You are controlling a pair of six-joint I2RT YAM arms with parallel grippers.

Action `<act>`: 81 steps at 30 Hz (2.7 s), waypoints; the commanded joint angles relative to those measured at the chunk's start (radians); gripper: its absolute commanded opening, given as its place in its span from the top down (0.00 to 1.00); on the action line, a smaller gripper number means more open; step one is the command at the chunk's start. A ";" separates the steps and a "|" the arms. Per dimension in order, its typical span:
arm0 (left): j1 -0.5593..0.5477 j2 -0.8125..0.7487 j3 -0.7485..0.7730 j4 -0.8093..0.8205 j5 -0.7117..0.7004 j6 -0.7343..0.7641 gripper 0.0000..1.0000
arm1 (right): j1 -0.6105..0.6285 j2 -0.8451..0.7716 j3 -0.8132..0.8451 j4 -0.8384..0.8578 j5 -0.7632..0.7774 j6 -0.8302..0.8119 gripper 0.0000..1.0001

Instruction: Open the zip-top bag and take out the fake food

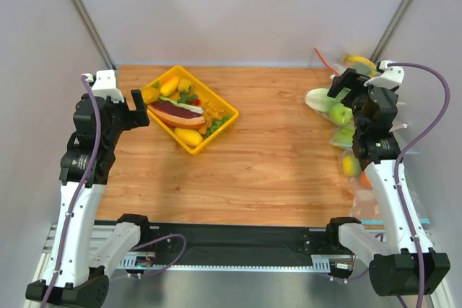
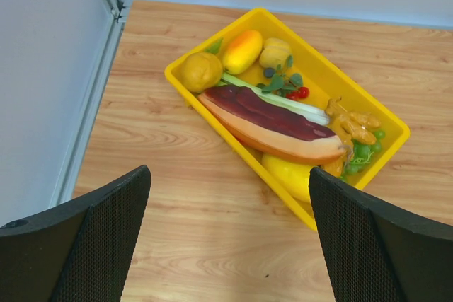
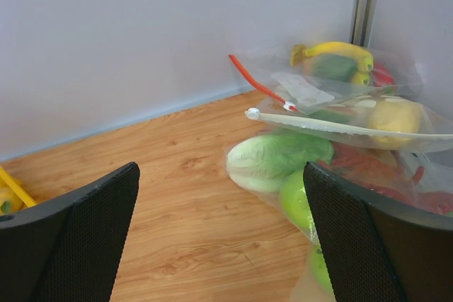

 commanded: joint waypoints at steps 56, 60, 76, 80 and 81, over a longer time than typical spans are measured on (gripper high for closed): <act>0.020 -0.028 -0.109 0.052 0.176 0.029 0.01 | -0.128 0.528 0.122 -0.284 0.247 -0.064 0.00; 0.020 -0.026 -0.110 0.056 0.179 0.029 0.01 | -0.133 0.556 0.108 -0.297 0.264 -0.058 0.00; 0.020 -0.018 -0.112 0.049 0.167 0.034 0.01 | -0.135 0.560 0.162 -0.298 0.051 -0.035 1.00; 0.020 -0.002 -0.105 0.045 0.167 0.032 0.01 | -0.121 0.507 0.213 -0.289 -0.122 0.008 1.00; 0.020 0.002 -0.102 0.037 0.170 0.034 0.01 | -0.106 0.492 0.237 -0.289 -0.147 0.013 1.00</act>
